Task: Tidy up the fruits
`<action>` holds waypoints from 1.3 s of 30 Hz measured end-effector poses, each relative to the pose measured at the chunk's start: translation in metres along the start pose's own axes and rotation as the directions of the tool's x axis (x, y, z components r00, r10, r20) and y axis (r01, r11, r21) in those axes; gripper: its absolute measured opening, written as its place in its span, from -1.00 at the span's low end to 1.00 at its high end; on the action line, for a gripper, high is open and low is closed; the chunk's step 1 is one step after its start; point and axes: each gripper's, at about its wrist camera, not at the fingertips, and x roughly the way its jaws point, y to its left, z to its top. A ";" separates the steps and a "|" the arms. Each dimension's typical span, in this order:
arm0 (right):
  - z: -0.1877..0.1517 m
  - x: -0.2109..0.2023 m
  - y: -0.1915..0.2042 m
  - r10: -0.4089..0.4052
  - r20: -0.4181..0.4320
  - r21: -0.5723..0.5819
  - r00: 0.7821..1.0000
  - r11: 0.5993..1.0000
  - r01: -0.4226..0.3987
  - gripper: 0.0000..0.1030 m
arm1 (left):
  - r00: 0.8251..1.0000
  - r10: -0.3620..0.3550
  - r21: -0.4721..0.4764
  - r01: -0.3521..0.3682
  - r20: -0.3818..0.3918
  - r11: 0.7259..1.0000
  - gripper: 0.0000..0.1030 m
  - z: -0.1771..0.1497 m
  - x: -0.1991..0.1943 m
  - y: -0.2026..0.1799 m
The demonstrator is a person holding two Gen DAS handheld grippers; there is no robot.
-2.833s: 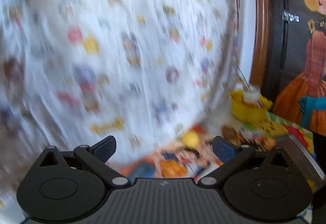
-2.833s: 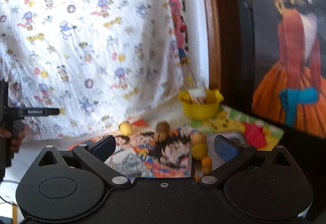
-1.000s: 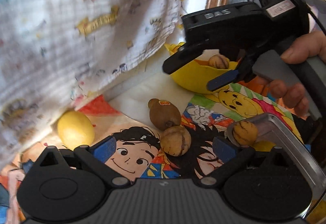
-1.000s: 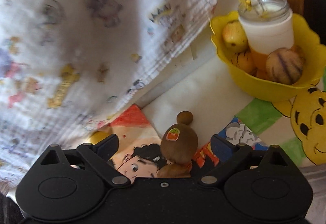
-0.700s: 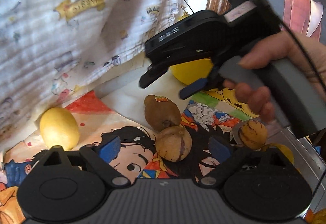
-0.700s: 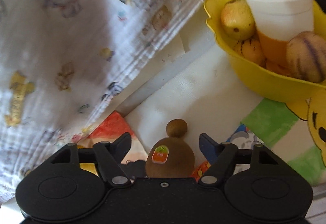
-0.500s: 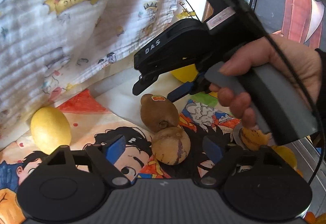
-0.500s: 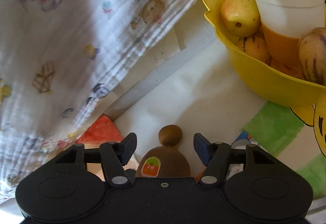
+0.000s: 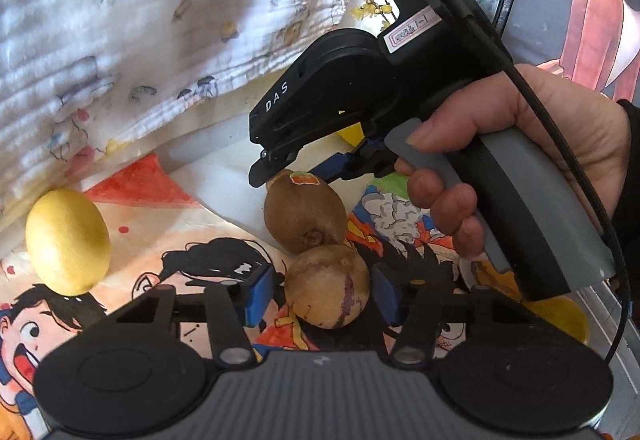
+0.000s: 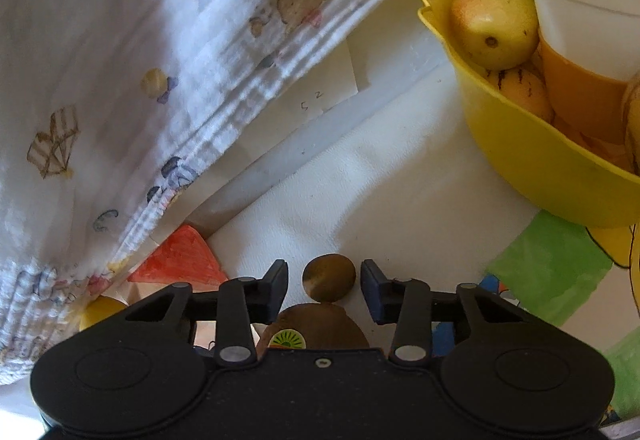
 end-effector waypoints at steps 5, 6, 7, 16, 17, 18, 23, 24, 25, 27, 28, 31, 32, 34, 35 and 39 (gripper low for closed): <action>-0.001 0.001 0.002 -0.003 0.002 -0.012 1.000 1.000 0.003 -0.39 | 1.000 -0.014 -0.015 0.014 -0.002 1.000 -0.01 0.000 0.000 0.001; -0.002 0.000 0.000 0.001 0.004 -0.008 1.000 1.000 -0.001 -0.39 | 1.000 -0.017 -0.022 0.017 -0.003 1.000 -0.02 0.000 0.000 0.002; -0.002 0.000 -0.001 0.004 0.007 -0.003 1.000 1.000 -0.004 -0.40 | 1.000 -0.018 -0.029 0.018 -0.005 0.999 -0.03 0.001 0.000 0.004; -0.010 -0.016 -0.018 0.011 0.038 0.036 0.999 0.999 -0.013 -0.40 | 1.000 0.025 -0.049 -0.026 -0.019 0.998 -0.05 0.001 -0.007 0.005; -0.011 -0.020 -0.020 0.012 0.041 0.038 0.999 0.999 -0.014 -0.40 | 0.999 0.031 -0.050 -0.031 -0.019 0.998 -0.05 0.001 -0.007 0.005; -0.013 -0.023 -0.022 0.012 0.045 0.039 0.999 0.999 -0.014 -0.40 | 0.999 0.034 -0.051 -0.035 -0.019 0.998 -0.05 0.001 -0.008 0.005; -0.021 -0.041 -0.027 0.013 0.063 0.044 0.998 0.999 -0.016 -0.40 | 0.998 0.053 -0.055 -0.054 -0.020 0.997 -0.06 -0.002 -0.014 0.006; -0.023 -0.044 -0.027 0.010 0.066 0.044 0.998 0.999 -0.013 -0.40 | 0.998 0.056 -0.055 -0.058 -0.021 0.997 -0.06 -0.002 -0.015 0.006; -0.025 -0.047 -0.027 0.005 0.070 0.042 0.998 0.999 -0.008 -0.40 | 0.998 0.060 -0.055 -0.061 -0.022 0.997 -0.06 -0.003 -0.017 0.006; -0.029 -0.054 -0.029 -0.003 0.077 0.039 0.997 0.999 0.000 -0.40 | 0.998 0.064 -0.058 -0.066 -0.025 0.996 -0.06 -0.004 -0.020 0.006; -0.031 -0.058 -0.030 -0.006 0.079 0.042 0.997 0.999 0.003 -0.40 | 0.997 0.066 -0.060 -0.068 -0.027 0.996 -0.06 -0.004 -0.021 0.006; -0.039 -0.068 -0.035 -0.015 0.089 0.047 0.996 0.999 0.011 -0.40 | 0.997 0.071 -0.066 -0.073 -0.030 0.995 -0.06 -0.005 -0.027 0.006; -0.043 -0.072 -0.036 -0.016 0.092 0.048 0.996 0.999 0.012 -0.40 | 0.997 0.071 -0.069 -0.072 -0.029 0.995 -0.06 -0.006 -0.029 0.005; -0.050 -0.080 -0.038 -0.019 0.098 0.051 0.995 0.999 0.014 -0.40 | 0.997 0.071 -0.071 -0.072 -0.025 0.995 -0.06 -0.007 -0.035 0.005; -0.053 -0.084 -0.039 -0.019 0.102 0.052 0.995 0.999 0.014 -0.40 | 0.997 0.071 -0.072 -0.073 -0.022 0.995 -0.06 -0.007 -0.038 0.004; -0.070 -0.103 -0.041 -0.010 0.124 0.048 0.992 0.999 0.004 -0.40 | 0.997 0.071 -0.072 -0.072 -0.010 0.995 -0.06 -0.005 -0.049 -0.002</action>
